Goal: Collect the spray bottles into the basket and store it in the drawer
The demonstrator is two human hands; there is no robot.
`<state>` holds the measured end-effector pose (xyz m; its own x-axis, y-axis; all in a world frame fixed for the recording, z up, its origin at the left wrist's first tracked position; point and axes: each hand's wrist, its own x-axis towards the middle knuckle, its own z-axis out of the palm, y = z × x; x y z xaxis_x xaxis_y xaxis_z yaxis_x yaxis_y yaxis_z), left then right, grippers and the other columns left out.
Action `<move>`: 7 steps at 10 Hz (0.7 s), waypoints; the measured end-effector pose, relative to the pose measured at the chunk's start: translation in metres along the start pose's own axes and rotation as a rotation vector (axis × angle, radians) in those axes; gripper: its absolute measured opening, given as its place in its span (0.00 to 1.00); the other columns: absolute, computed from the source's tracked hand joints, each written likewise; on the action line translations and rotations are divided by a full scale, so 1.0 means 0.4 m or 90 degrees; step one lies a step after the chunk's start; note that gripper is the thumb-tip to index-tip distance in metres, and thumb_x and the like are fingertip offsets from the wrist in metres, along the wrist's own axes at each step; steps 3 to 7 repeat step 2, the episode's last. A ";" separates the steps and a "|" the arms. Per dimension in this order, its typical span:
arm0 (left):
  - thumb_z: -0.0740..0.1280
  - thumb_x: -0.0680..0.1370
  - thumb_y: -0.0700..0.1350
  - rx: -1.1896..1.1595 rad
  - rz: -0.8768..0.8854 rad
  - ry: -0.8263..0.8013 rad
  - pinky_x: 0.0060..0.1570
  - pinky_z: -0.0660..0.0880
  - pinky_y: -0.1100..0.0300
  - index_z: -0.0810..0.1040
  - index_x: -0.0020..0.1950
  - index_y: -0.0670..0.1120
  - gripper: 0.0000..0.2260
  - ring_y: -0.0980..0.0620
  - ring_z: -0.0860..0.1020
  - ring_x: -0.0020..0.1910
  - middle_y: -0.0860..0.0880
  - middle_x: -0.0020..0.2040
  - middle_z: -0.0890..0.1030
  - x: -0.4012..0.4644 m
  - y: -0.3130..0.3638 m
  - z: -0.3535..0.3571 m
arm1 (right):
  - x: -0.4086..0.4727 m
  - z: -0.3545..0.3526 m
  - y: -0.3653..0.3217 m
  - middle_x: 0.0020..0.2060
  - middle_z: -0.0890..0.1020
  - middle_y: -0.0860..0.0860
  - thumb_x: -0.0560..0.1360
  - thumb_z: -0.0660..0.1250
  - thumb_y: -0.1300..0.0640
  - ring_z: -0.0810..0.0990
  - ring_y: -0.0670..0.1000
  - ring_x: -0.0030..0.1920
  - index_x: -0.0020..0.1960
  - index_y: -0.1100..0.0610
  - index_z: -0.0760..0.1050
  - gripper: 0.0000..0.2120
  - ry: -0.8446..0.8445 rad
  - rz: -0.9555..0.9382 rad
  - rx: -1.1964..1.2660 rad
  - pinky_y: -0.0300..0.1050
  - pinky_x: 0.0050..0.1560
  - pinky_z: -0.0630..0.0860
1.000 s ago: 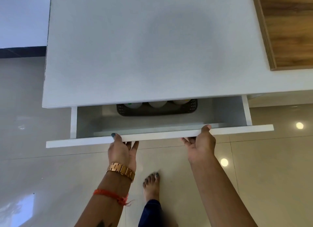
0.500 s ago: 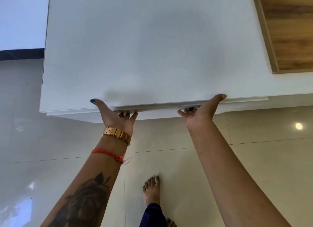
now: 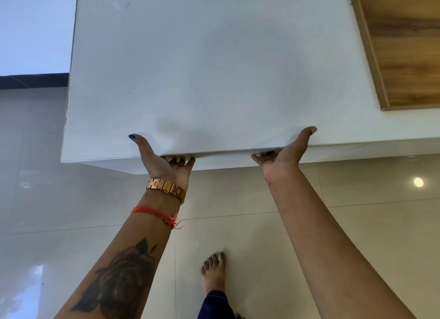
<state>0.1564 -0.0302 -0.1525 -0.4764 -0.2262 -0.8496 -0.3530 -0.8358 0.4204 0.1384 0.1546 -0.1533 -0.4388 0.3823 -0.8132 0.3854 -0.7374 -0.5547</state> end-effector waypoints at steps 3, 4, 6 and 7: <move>0.53 0.71 0.71 0.102 -0.002 0.086 0.69 0.60 0.48 0.47 0.76 0.48 0.42 0.42 0.62 0.71 0.42 0.76 0.56 -0.089 0.003 -0.034 | -0.046 -0.043 -0.008 0.63 0.70 0.57 0.73 0.54 0.32 0.72 0.59 0.59 0.71 0.52 0.62 0.34 0.011 0.009 -0.128 0.55 0.64 0.70; 0.53 0.71 0.71 0.102 -0.002 0.086 0.69 0.60 0.48 0.47 0.76 0.48 0.42 0.42 0.62 0.71 0.42 0.76 0.56 -0.089 0.003 -0.034 | -0.046 -0.043 -0.008 0.63 0.70 0.57 0.73 0.54 0.32 0.72 0.59 0.59 0.71 0.52 0.62 0.34 0.011 0.009 -0.128 0.55 0.64 0.70; 0.53 0.71 0.71 0.102 -0.002 0.086 0.69 0.60 0.48 0.47 0.76 0.48 0.42 0.42 0.62 0.71 0.42 0.76 0.56 -0.089 0.003 -0.034 | -0.046 -0.043 -0.008 0.63 0.70 0.57 0.73 0.54 0.32 0.72 0.59 0.59 0.71 0.52 0.62 0.34 0.011 0.009 -0.128 0.55 0.64 0.70; 0.53 0.71 0.71 0.102 -0.002 0.086 0.69 0.60 0.48 0.47 0.76 0.48 0.42 0.42 0.62 0.71 0.42 0.76 0.56 -0.089 0.003 -0.034 | -0.046 -0.043 -0.008 0.63 0.70 0.57 0.73 0.54 0.32 0.72 0.59 0.59 0.71 0.52 0.62 0.34 0.011 0.009 -0.128 0.55 0.64 0.70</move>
